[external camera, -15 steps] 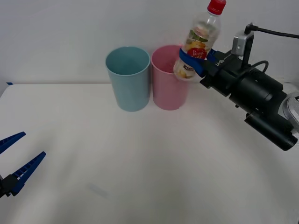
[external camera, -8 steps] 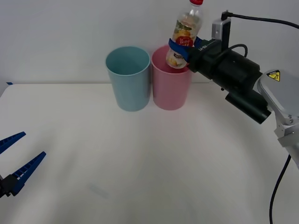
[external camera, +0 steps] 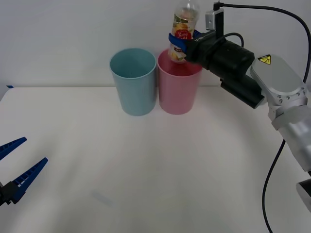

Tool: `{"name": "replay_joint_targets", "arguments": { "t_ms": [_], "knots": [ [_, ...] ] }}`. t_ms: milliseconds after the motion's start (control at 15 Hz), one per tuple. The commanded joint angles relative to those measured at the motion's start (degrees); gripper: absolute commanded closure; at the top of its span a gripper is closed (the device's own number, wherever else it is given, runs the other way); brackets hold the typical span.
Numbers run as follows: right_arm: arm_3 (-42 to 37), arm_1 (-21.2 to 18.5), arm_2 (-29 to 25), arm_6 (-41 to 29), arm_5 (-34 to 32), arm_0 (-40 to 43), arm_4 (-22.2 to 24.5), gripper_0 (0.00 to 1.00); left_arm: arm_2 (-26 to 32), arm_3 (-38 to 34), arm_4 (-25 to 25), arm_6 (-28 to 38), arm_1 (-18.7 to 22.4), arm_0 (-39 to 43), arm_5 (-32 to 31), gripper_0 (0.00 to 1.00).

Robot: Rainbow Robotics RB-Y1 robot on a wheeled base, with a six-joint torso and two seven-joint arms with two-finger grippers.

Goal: Grasp the object on the table and drop it into the matching bin: aluminum can to the light blue bin, PET bottle to the pink bin.

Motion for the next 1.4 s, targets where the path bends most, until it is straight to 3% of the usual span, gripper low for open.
{"name": "replay_joint_targets", "arguments": {
  "t_ms": [67, 133, 200, 267, 533, 933, 1400],
  "knots": [
    [0.61, 0.08, 0.00, 0.56, 0.21, -0.22, 0.00, 0.91, 0.00, 0.00, 0.00, 0.00, 0.00, 0.00, 0.00, 0.00],
    [0.61, 0.08, 0.09, 0.65, 0.21, -0.22, 0.09, 0.81, 0.00, 0.00, 0.00, 0.00, 0.00, 0.00, 0.00, 0.00],
    [0.61, -0.01, 0.00, 0.83, 0.30, -0.30, 0.00, 0.20, 0.00, 0.00, 0.00, 0.00, 0.00, 0.00, 0.00, 0.00],
    [0.52, 0.08, 0.00, 1.00, 0.30, -0.30, 0.00, 0.00, 0.00, 0.00, 0.00, 0.00, 0.00, 0.00, 0.00, 0.00],
    [-1.32, -0.19, -0.62, 1.97, -0.40, 1.10, 0.00, 0.00, 0.00, 0.00, 0.00, 0.00, 0.00, 0.00, 0.00, 0.00],
    [-20.04, -3.97, -2.73, 1.44, -1.98, 15.43, -1.32, 0.00, 0.00, 0.00, 0.00, 0.00, 0.00, 0.00, 0.00, 0.00],
    [-37.18, -7.48, -11.34, 1.88, -10.95, 33.97, -3.43, 0.00, 0.00, 0.00, 0.00, 0.00, 0.00, 0.00, 0.00, 0.00]
  ]
}}
